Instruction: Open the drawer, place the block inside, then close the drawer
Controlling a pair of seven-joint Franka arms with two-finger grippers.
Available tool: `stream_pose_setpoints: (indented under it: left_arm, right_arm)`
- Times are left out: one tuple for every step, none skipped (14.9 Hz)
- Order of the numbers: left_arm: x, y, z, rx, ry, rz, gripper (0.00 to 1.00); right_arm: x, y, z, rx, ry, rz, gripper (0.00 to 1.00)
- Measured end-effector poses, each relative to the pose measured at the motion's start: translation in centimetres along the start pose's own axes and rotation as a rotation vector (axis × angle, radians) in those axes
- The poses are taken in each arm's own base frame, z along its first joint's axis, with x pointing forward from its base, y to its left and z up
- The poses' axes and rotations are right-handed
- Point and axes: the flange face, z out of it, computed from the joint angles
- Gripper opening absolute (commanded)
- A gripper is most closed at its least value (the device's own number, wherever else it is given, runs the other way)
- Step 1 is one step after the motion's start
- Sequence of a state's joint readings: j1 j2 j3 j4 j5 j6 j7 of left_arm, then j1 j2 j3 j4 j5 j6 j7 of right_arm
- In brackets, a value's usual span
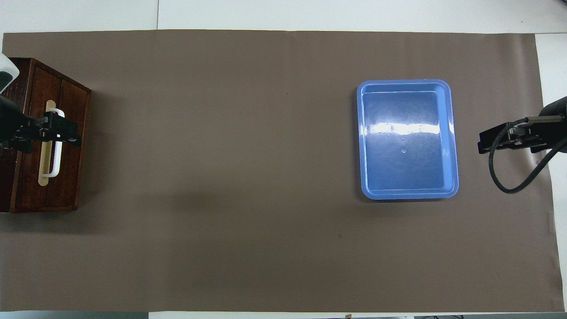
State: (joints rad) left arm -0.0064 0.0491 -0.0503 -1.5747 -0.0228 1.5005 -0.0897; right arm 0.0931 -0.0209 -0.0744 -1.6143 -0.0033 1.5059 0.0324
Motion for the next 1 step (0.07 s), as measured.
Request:
stream_pose_setpoints:
  left_arm:
    - [0.00,0.00,0.00,0.000,0.000,0.000,1.00]
  right_arm:
    - [0.00,0.00,0.00,0.000,0.000,0.000,1.00]
